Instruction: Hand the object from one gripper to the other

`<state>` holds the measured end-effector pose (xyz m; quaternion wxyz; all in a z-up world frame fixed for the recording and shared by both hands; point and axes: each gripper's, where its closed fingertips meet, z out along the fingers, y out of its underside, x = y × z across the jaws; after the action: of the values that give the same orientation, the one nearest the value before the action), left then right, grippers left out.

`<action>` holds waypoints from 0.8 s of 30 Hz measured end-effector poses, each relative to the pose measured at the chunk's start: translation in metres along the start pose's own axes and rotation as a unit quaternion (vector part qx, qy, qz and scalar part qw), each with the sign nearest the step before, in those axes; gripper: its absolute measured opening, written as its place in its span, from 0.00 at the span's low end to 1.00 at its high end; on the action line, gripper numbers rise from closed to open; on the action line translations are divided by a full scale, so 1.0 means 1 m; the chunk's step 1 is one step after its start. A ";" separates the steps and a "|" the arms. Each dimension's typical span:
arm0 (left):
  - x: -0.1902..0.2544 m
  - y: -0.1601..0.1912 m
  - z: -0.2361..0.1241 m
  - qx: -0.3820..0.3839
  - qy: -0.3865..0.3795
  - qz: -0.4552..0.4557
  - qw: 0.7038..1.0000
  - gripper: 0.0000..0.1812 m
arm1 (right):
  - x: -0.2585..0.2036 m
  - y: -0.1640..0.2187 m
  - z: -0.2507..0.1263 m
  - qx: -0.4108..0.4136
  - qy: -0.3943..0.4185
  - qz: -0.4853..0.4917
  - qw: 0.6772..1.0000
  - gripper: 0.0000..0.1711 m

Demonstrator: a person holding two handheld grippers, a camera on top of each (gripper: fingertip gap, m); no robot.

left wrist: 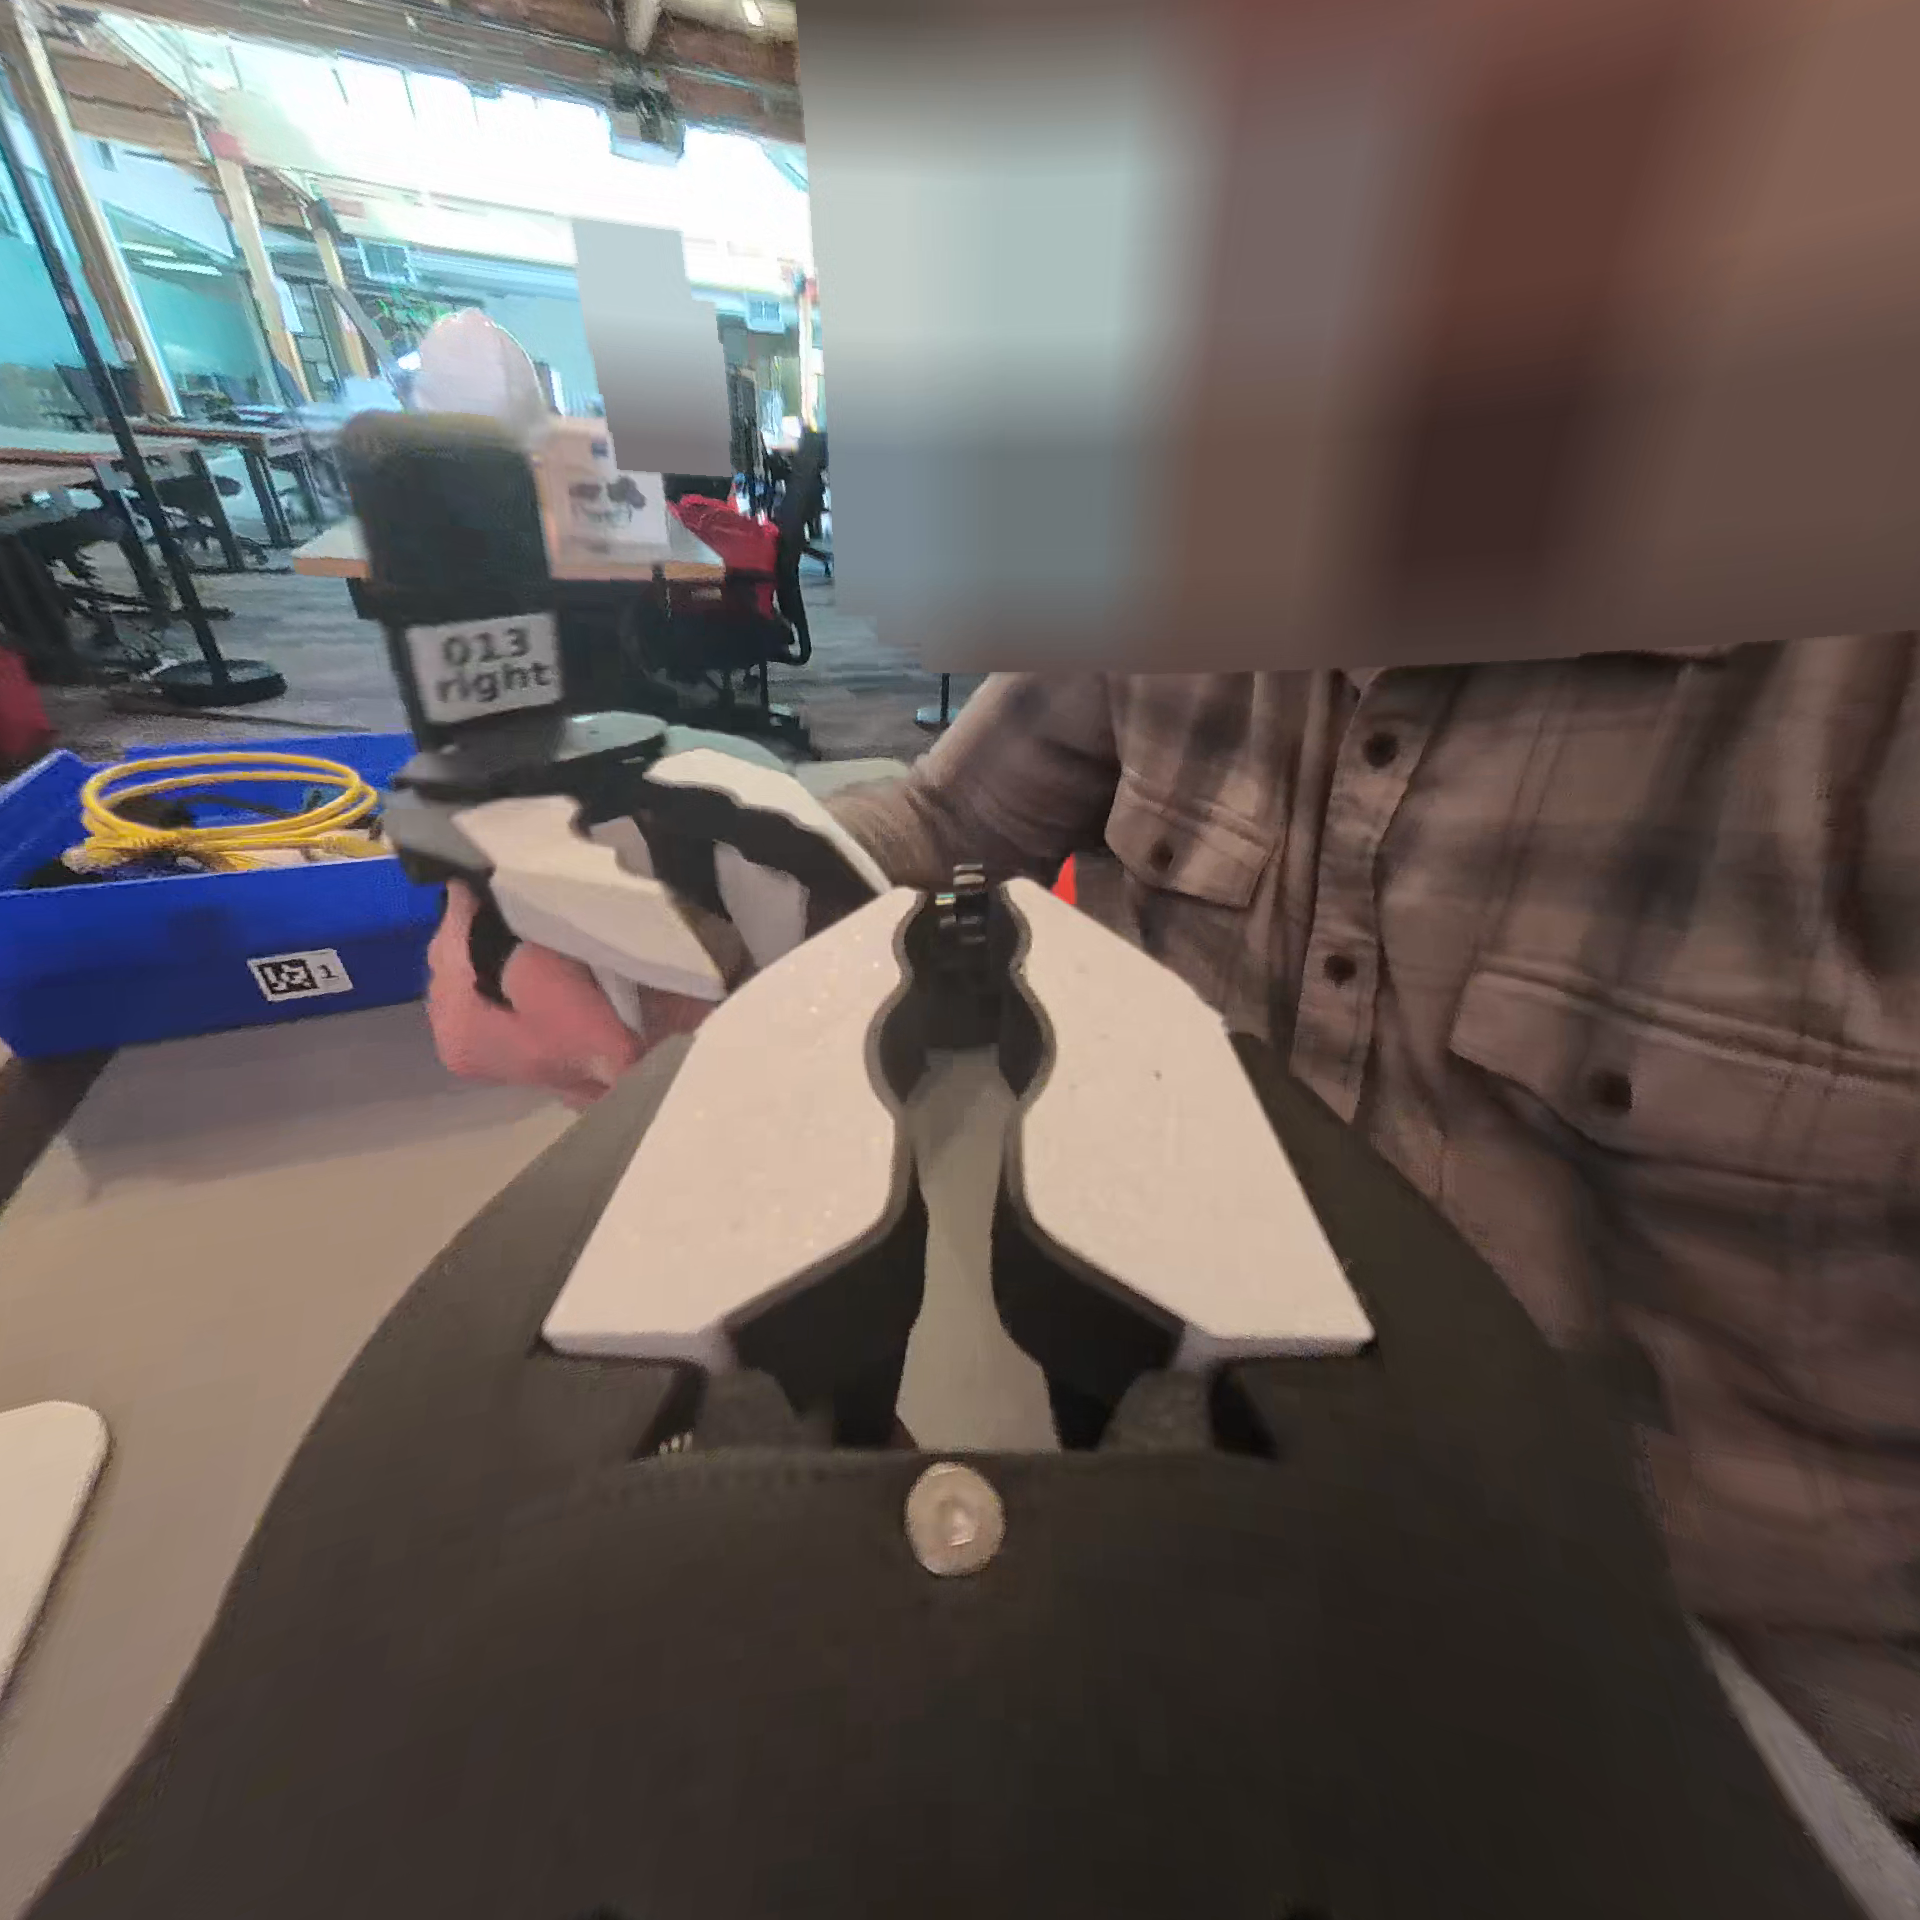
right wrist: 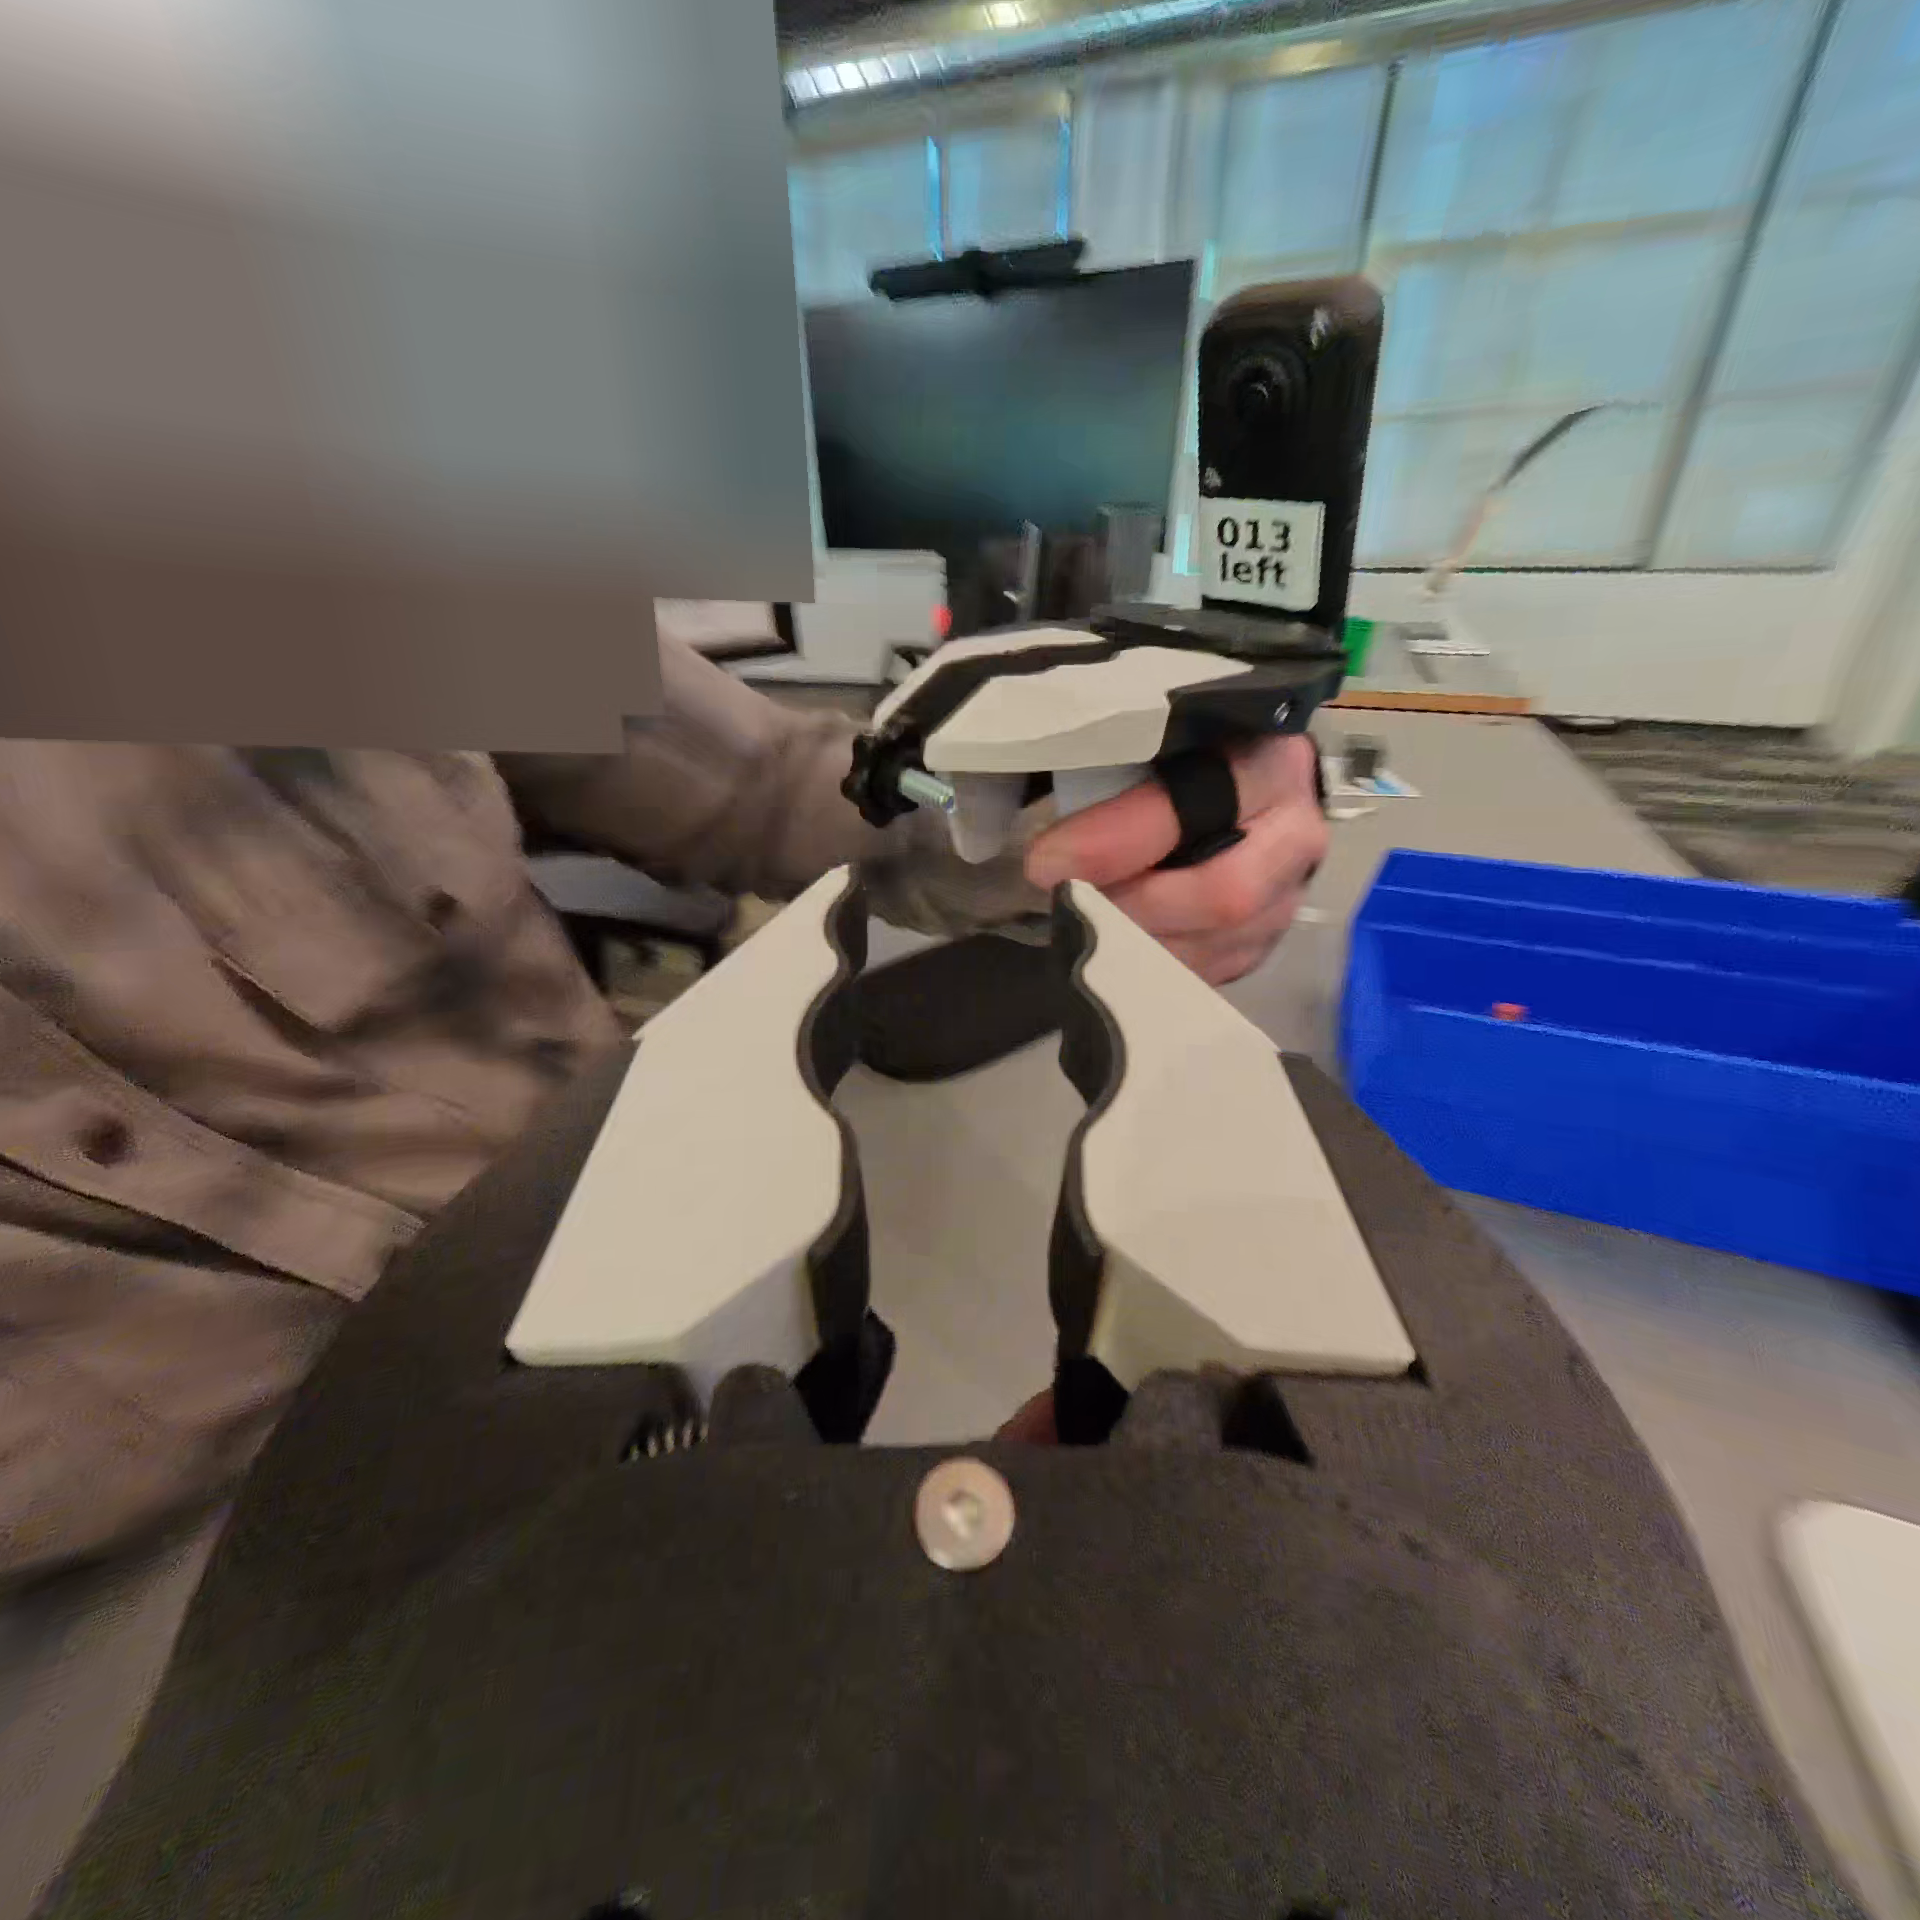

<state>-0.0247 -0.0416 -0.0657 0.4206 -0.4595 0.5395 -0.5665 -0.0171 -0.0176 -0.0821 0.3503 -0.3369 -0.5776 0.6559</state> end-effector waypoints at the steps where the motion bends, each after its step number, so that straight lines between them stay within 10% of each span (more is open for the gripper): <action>1: 0.003 0.001 0.002 -0.020 0.005 0.015 1.000 0.05 | -0.004 -0.001 0.002 0.016 -0.019 0.026 0.999 0.20; 12: 0.047 0.022 0.037 -0.204 0.116 0.075 0.969 0.05 | -0.058 0.011 0.023 0.030 -0.187 0.113 0.975 0.12; 24: 0.048 0.032 0.049 -0.231 0.144 0.070 0.960 0.05 | -0.083 0.013 0.023 0.015 -0.238 0.093 0.967 0.02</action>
<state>0.0119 -0.1015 -0.0946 0.2594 -0.4184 0.7416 -0.4558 0.0060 -0.1009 -0.0891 0.1452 -0.2186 -0.6006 0.7552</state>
